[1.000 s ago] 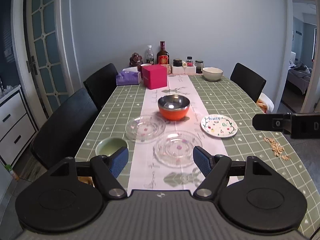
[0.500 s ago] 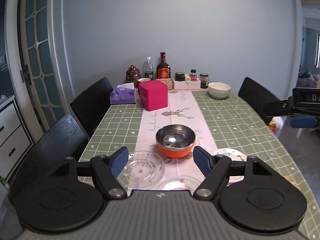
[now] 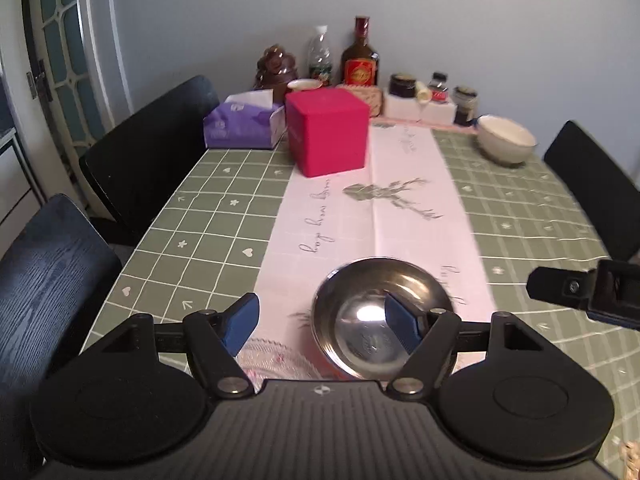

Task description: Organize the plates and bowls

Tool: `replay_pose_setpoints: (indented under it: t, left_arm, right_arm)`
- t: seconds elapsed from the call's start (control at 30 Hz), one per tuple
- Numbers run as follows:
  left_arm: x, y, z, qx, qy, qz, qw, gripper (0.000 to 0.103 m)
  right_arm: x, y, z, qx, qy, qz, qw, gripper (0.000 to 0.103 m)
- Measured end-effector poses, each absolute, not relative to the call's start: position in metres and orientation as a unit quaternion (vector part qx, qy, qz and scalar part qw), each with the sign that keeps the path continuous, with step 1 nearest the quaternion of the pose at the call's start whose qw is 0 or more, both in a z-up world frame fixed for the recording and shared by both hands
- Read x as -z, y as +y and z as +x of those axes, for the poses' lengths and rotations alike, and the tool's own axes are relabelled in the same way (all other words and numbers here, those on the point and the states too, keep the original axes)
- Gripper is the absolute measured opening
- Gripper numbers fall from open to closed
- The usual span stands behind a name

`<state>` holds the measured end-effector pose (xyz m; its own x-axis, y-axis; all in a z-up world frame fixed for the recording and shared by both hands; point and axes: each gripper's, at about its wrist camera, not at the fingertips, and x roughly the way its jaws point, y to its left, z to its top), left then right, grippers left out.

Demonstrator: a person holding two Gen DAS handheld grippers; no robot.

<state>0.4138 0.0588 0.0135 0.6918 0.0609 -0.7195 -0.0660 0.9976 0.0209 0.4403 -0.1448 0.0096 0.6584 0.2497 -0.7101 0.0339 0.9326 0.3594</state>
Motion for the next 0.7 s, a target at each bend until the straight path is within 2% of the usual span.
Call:
replay_pose_setpoints:
  t: [0.07, 0.17, 0.43, 0.6, 0.63, 0.67, 0.7]
  left_arm:
    - [0.004, 0.058, 0.432, -0.036, 0.404, 0.011, 0.914, 0.082]
    - [0.029, 0.055, 0.449, -0.042, 0.419, 0.032, 0.906, 0.080]
    - [0.063, 0.058, 0.465, -0.038, 0.447, 0.008, 0.894, 0.077]
    - [0.075, 0.051, 0.467, -0.032, 0.452, 0.022, 0.891, 0.066]
    - [0.076, 0.051, 0.467, -0.033, 0.453, 0.024, 0.890, 0.059]
    - [0.078, 0.050, 0.467, -0.035, 0.455, 0.026, 0.889, 0.048]
    - [0.079, 0.049, 0.467, -0.033, 0.457, 0.031, 0.888, 0.042]
  right_arm:
    - [0.009, -0.141, 0.458, -0.060, 0.421, 0.184, 0.886, 0.088]
    - [0.036, -0.134, 0.477, -0.069, 0.437, 0.191, 0.876, 0.079]
    - [0.088, -0.126, 0.500, -0.088, 0.456, 0.216, 0.859, 0.073]
    - [0.100, -0.118, 0.505, -0.093, 0.462, 0.198, 0.860, 0.062]
    - [0.102, -0.118, 0.505, -0.094, 0.465, 0.202, 0.857, 0.061]
    - [0.104, -0.118, 0.506, -0.096, 0.470, 0.204, 0.854, 0.056]
    - [0.105, -0.117, 0.506, -0.098, 0.473, 0.204, 0.851, 0.050]
